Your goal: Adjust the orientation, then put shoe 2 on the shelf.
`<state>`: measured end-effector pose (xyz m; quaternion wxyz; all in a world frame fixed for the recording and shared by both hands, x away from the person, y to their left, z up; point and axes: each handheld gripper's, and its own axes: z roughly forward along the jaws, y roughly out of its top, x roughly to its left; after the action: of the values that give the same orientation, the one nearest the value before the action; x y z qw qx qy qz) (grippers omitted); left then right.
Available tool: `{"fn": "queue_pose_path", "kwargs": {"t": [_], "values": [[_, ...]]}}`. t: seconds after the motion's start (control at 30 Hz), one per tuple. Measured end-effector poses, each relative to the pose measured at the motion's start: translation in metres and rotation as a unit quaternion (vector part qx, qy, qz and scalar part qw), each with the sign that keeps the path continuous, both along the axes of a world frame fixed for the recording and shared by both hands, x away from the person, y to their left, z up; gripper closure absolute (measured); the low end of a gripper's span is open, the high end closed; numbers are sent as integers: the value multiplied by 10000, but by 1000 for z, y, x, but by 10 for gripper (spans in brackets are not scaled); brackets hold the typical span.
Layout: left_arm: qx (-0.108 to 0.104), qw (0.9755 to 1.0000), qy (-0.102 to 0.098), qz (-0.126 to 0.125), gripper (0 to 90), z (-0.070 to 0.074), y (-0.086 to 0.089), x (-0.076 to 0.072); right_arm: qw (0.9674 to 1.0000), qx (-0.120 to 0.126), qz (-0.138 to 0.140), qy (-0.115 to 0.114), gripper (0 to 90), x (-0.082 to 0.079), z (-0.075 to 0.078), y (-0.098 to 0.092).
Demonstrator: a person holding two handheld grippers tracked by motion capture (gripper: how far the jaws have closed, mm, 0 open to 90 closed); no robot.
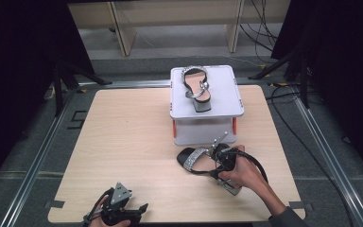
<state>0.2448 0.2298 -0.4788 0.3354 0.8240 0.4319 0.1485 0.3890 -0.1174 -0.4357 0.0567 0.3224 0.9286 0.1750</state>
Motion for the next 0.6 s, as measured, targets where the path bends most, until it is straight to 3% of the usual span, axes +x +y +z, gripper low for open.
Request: {"fn": "queue_pose_path", "kwargs": {"t": [0.03, 0.2, 0.37, 0.43, 0.6], "values": [[109, 9998, 3, -147, 221, 1, 2, 1, 10000, -29, 16, -1, 325, -1, -1, 0], [40, 10000, -28, -2, 222, 0, 0, 0, 9998, -176, 79, 19, 290, -1, -6, -2], [102, 9999, 24, -92, 222, 2, 2, 0, 9998, -153, 118, 64, 276, 2, -9, -4], [41, 10000, -37, 25, 222, -1, 0, 0, 9997, -131, 120, 139, 279, 1, -10, -5], [28, 10000, -47, 19, 222, 0, -1, 0, 9991, -84, 314, 258, 304, 3, -15, -4]]}}
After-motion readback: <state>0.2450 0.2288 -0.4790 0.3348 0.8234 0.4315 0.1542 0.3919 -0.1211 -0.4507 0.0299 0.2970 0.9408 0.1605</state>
